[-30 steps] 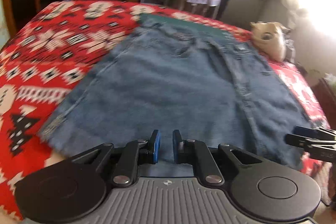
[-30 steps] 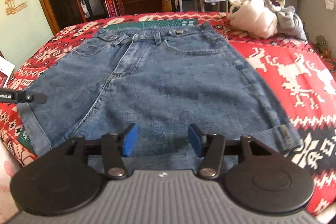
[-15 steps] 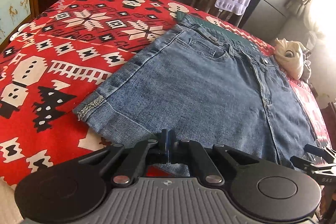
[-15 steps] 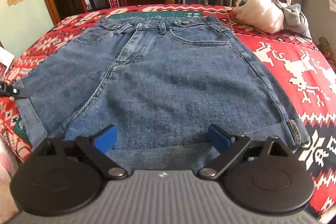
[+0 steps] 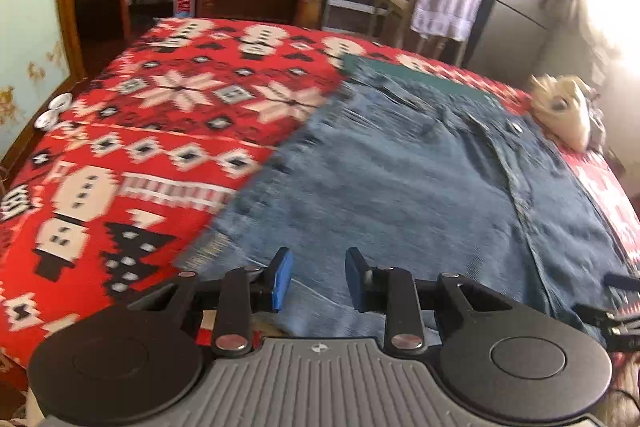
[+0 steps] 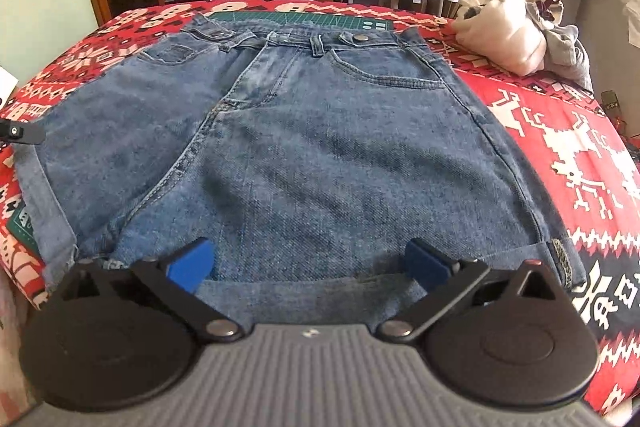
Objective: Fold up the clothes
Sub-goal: 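Open both tools and release the denim shorts flat on the mat, then lift the left tool away from the shorts while the right tool hovers over the hem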
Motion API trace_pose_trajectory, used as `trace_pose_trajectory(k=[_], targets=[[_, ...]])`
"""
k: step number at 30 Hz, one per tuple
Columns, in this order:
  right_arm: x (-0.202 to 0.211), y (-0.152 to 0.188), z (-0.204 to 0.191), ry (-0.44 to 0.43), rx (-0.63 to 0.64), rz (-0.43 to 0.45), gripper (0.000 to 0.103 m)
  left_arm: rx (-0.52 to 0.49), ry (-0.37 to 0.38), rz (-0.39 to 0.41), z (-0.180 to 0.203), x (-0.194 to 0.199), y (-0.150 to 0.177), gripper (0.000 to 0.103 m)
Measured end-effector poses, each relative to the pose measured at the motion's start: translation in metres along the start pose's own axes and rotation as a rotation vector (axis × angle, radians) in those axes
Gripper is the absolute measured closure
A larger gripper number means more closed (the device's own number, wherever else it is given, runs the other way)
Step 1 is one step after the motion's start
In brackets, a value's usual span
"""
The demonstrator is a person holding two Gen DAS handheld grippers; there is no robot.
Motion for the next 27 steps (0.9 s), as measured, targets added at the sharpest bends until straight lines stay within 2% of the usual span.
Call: trace_pose_trajectory(k=[4,6,7,11,14,17,23,26,27], targets=[[-0.001,-0.001,0.001,-0.011,0.008,0.007,0.000,0.119,0.013,-0.014,-0.032,-0.005,-0.003,0.083],[-0.002,0.000,0.001,-0.007,0.009,0.010,0.000,0.177,0.028,-0.029,-0.045,-0.010,-0.002,0.091],[-0.002,0.000,0.001,-0.008,0.009,0.012,0.000,0.196,0.030,-0.035,-0.049,-0.012,0.000,0.099],[-0.002,0.001,0.001,-0.010,0.012,0.033,0.000,0.248,0.051,-0.033,-0.057,-0.012,0.006,0.100],[-0.003,0.001,0.001,-0.010,0.013,0.040,0.000,0.230,0.017,-0.046,-0.051,-0.008,0.005,0.101],[-0.003,0.000,0.001,-0.011,0.016,0.035,0.000,0.203,0.024,-0.036,-0.044,-0.003,0.000,0.099],[0.004,-0.004,-0.002,0.053,0.048,0.082,0.001,0.181,0.101,-0.004,-0.033,-0.013,-0.032,0.099],[0.008,-0.014,0.002,0.055,0.026,0.103,0.013,0.207,0.145,-0.011,-0.032,-0.031,-0.051,0.099],[0.007,-0.018,0.007,0.052,-0.003,0.094,0.020,0.231,0.159,-0.016,-0.034,-0.039,-0.057,0.099]])
Point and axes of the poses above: each gripper's, at about its wrist camera, not at the fingertips, and x roughly against the way its jaws point, z to its right, y to its underside, the point moved 1 cm from there along -x, roughly the way its jaws point, and after that the axes turned 4 degrees about -x, right-handed, at the moved point
